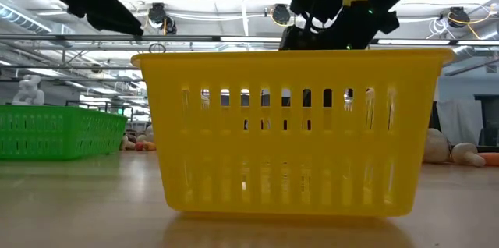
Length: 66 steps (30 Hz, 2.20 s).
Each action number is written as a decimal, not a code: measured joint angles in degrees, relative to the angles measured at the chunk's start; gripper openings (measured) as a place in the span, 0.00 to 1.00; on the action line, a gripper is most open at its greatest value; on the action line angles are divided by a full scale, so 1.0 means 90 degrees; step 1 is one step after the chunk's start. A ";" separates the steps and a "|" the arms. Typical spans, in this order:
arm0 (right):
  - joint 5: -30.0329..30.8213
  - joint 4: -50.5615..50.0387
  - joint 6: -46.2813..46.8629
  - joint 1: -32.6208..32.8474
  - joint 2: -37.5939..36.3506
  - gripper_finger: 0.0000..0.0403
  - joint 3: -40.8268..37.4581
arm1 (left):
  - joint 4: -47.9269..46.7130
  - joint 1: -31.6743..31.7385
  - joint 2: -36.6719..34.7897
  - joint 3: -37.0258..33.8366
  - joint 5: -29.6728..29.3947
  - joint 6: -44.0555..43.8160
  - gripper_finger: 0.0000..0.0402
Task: Sort produce into baskets
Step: Put the yellow chili pepper into the yellow basket
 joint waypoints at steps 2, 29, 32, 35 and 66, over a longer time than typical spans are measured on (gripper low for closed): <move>0.0088 0.0202 0.0042 0.0045 -0.0030 0.54 -0.0292 | 0.0005 0.0000 0.0000 0.0000 0.0002 0.0002 0.51; 0.0018 0.2609 0.0280 0.0045 0.0494 0.44 -0.1335 | 0.0054 -0.0005 -0.0010 0.0000 0.0100 -0.0160 0.51; 0.0016 0.2759 0.0306 0.0045 0.0604 0.43 -0.1344 | 0.0049 -0.0005 -0.0012 0.0000 0.0203 -0.0160 0.51; 0.0020 0.2769 0.0336 0.0045 0.0616 0.41 -0.1344 | 0.0053 -0.0005 -0.0012 0.0000 0.0217 -0.0154 0.51; 0.0018 0.2950 0.0453 0.1469 -0.1212 0.07 -0.1259 | 0.0375 -0.0005 -0.0010 0.0002 0.0213 0.0014 0.51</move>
